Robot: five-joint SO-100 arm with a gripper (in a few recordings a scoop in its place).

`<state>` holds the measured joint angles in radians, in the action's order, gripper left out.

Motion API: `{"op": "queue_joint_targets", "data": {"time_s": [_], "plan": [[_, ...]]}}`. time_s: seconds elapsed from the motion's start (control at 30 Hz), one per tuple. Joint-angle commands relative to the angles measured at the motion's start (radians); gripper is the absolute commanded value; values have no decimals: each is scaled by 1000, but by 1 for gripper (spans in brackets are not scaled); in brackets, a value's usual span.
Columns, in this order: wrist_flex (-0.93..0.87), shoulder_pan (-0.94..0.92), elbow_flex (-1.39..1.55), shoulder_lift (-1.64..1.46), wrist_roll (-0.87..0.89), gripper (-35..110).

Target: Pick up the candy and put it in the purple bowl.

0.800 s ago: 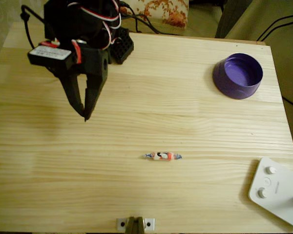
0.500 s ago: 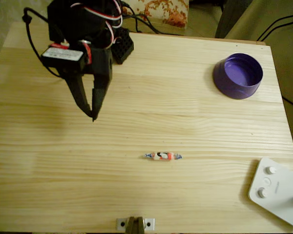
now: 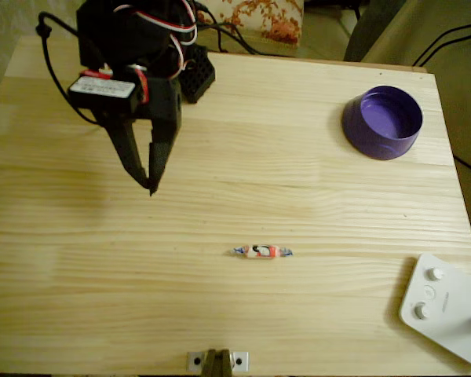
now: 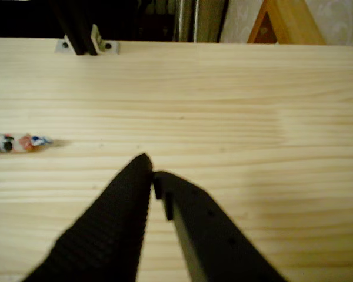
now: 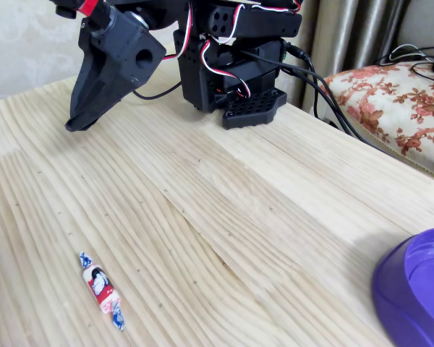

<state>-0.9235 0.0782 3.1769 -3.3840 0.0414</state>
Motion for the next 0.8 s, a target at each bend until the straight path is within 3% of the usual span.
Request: {"op": "queue_joint_targets", "data": {"time_s": [0.0, 0.77], "plan": [[8, 12, -15, -69, -5, 0], [8, 34, -15, -69, -31, 0]]}}
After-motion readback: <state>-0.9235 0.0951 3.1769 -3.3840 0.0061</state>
